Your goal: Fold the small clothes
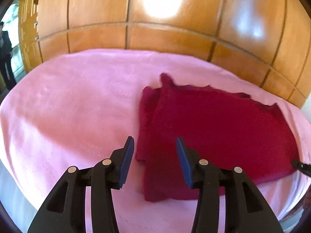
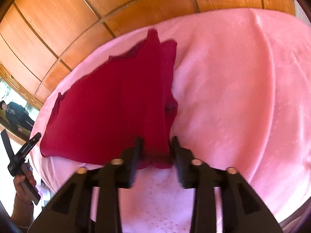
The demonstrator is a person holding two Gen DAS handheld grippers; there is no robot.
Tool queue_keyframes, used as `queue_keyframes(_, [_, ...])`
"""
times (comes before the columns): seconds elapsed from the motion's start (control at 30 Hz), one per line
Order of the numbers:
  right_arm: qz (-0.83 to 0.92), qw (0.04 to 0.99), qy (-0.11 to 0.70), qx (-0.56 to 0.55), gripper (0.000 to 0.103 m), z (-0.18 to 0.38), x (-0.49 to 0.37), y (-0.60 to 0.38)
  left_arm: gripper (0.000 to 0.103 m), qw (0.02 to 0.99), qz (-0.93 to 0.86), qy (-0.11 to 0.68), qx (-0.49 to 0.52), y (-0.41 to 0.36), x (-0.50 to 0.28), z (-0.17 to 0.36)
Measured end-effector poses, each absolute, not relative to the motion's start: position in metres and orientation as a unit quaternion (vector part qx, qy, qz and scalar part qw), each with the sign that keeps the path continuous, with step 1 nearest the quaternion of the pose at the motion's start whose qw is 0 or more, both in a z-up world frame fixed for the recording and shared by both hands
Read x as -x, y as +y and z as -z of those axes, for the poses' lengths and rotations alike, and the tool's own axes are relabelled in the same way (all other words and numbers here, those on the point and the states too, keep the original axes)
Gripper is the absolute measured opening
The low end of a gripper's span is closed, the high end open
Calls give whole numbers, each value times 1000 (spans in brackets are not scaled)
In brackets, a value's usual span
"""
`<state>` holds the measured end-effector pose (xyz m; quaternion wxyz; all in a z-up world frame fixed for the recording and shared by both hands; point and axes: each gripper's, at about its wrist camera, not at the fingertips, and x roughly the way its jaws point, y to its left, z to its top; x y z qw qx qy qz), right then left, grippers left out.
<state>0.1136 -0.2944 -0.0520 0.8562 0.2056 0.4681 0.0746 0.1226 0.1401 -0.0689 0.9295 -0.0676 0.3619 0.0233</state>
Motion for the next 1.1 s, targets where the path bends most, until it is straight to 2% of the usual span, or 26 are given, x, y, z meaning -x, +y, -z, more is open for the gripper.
queue_keyframes(0.1, [-72,863,454,-210,59,43,-116,-293,44,931,-8,361,56,130,-118,68])
queue_keyframes(0.2, [-61,870,444,-207,61,36,-124,-291,44,932,9,360,44,119,-123,69])
queue_keyframes(0.43, [-86,889,416,-173,62,14,-155,-266,44,931,43,363,24,100,-155,68])
queue_keyframes(0.6, [-75,879,450,-137,62,35,-197,-259,44,918,38,395,19,102,-191,86])
queue_keyframes(0.7, [-57,866,480,-130,53,58,-217,-263,44,904,40,425,31,111,-208,108])
queue_keyframes(0.83, [-72,868,479,-112,54,51,-215,-263,44,906,41,419,39,114,-209,106])
queue_keyframes(0.97, [-88,874,457,-140,66,43,-199,-277,44,911,37,408,41,113,-199,98])
queue_keyframes(1.0, [-80,876,453,-142,77,42,-195,-279,44,915,32,401,42,112,-194,94])
queue_keyframes(1.03, [-71,878,450,-145,82,42,-190,-283,44,918,28,393,46,112,-190,89])
queue_keyframes(1.1, [-66,872,453,-170,82,46,-182,-295,44,923,27,381,55,111,-182,82])
